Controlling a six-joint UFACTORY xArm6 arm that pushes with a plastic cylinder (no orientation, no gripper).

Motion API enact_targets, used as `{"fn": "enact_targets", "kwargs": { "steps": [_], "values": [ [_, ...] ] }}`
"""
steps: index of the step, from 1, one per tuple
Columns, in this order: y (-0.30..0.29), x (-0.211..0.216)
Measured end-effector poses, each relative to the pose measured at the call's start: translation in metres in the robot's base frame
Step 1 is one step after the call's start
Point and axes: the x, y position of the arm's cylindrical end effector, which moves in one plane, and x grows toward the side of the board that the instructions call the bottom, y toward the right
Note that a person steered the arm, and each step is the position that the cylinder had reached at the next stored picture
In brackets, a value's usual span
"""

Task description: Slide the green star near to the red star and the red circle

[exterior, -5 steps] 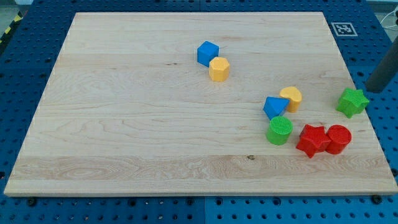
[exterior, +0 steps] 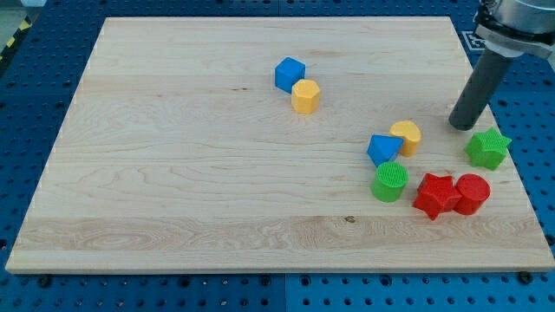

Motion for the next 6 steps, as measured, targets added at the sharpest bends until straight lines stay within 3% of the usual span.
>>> {"fn": "enact_targets", "kwargs": {
  "steps": [2, 4, 6],
  "values": [
    [0.066, 0.031],
    [0.006, 0.052],
    [0.002, 0.041]
  ]
}}
